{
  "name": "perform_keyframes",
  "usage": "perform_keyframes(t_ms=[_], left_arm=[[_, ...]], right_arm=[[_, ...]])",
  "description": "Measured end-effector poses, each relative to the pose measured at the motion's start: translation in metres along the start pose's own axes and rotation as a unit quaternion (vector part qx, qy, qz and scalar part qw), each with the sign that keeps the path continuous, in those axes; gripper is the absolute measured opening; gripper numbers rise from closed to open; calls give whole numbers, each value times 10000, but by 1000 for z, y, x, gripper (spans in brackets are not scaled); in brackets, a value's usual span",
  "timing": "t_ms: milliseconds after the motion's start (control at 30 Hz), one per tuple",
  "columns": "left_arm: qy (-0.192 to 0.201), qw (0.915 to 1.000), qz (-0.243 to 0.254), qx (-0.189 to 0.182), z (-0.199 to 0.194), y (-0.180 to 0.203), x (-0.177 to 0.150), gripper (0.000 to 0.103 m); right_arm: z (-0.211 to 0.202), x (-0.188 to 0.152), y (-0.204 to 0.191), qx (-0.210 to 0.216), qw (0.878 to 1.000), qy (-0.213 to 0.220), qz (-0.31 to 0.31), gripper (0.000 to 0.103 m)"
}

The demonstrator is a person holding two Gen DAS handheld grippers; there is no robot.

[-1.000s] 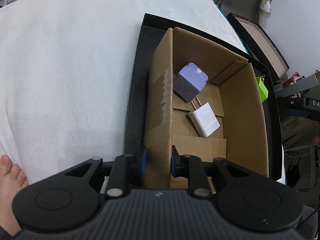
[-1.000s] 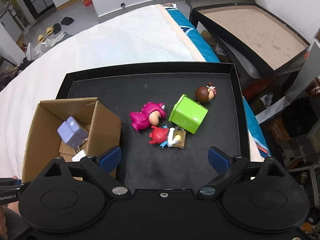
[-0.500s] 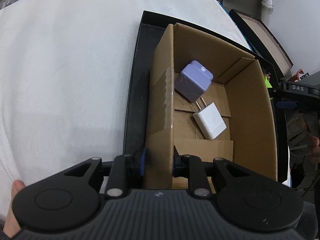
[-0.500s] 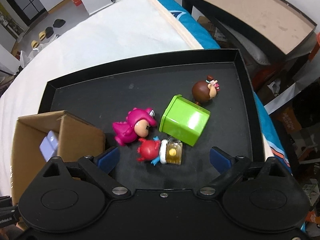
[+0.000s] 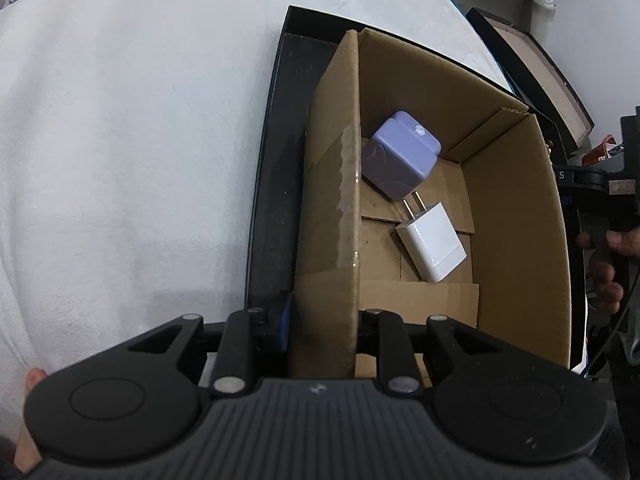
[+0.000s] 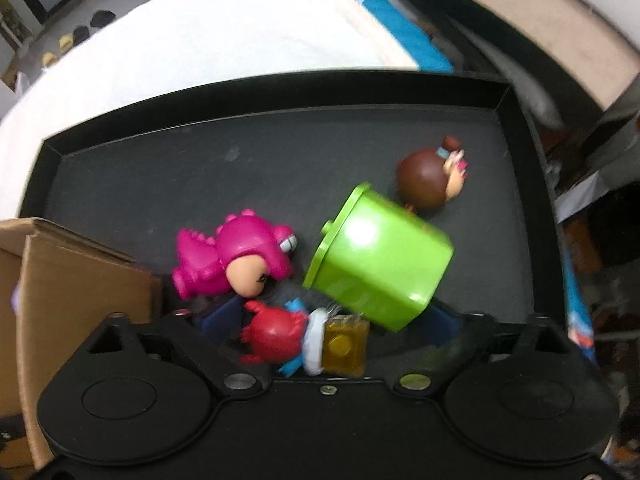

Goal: Organize rigid objects
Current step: 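Move the right gripper to the red figurine with gold item and grasp it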

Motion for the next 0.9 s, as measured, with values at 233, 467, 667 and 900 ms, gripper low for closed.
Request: perform_keyframes(t_ms=[233, 467, 667, 900], left_arm=[[-34, 10000, -27, -15, 1, 0, 1, 22], [-47, 10000, -67, -47, 2, 0, 0, 22], [-64, 10000, -43, -36, 0, 0, 0, 22], [-88, 9999, -55, -41, 2, 1, 1, 22]], right_arm=[[-15, 0, 6, 228, 9995, -132, 197, 25], [-17, -7, 14, 425, 9976, -161, 519, 27], [-16, -2, 11, 418, 9973, -46, 603, 72], [-12, 1, 7, 182, 9987, -132, 453, 81]])
Point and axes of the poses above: each gripper's, at about its wrist camera, not at the fingertips, and z roughly the way its jaws point, y to its right, x to its top, the point moved 10 cm from there along z, roughly the way its jaws point, and after that the axes turned 4 degrees about x, right-handed, at the moved point
